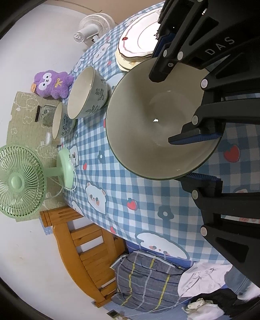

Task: Organize plates and bowls
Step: 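Lift the large cream bowl with both tools toward the plate stack, then lower the bowl onto the table beside the plates and open both tools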

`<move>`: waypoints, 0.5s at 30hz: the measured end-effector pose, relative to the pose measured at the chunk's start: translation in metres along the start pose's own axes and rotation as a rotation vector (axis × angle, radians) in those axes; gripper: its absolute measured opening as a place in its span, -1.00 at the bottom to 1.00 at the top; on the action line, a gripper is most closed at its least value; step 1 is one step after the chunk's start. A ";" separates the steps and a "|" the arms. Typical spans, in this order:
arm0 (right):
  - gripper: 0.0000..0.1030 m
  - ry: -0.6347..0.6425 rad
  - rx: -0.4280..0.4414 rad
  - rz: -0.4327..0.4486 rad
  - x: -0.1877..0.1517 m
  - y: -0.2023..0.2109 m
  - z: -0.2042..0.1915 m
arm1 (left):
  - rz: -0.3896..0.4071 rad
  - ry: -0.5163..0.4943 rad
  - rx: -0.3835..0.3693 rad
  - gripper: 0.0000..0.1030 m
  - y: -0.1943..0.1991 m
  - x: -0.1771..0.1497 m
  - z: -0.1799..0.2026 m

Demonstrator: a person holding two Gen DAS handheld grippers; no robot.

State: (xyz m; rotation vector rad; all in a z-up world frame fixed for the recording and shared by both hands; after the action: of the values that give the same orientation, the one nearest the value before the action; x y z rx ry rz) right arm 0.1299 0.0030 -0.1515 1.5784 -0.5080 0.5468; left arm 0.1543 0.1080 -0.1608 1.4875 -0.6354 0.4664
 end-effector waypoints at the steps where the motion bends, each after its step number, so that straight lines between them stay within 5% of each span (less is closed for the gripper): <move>1: -0.71 0.006 -0.001 -0.002 0.000 0.000 0.000 | 0.000 -0.003 0.000 -0.46 0.000 0.000 0.000; 5: -0.69 0.020 0.009 0.002 0.002 0.000 -0.001 | 0.007 -0.014 -0.008 -0.29 0.002 0.002 0.002; 7: -0.66 0.044 0.019 0.003 0.003 0.001 -0.003 | 0.010 -0.022 -0.012 0.00 0.003 0.003 0.004; 9: -0.42 0.059 0.025 0.015 0.005 0.005 -0.004 | 0.012 -0.022 -0.027 0.25 0.005 0.003 0.006; 11: 0.31 0.050 0.028 0.055 0.008 0.013 -0.002 | 0.025 -0.022 -0.029 0.25 0.010 0.004 0.007; 15: 0.51 0.036 0.038 0.093 0.013 0.025 0.001 | 0.054 -0.009 -0.032 0.41 0.021 0.011 0.008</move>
State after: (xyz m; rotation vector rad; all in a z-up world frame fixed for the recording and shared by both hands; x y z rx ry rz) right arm 0.1247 0.0001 -0.1240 1.5845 -0.5484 0.6574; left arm 0.1483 0.1001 -0.1383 1.4457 -0.6888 0.4889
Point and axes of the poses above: each gripper's, at about its wrist camera, not at the fingertips, and y roughly against the way its jaws point, z to its right, x to its top, the point moved 5 cm from there along -y, roughly the way its jaws point, and after that the axes turned 5 degrees about z, right-handed, at the moved point
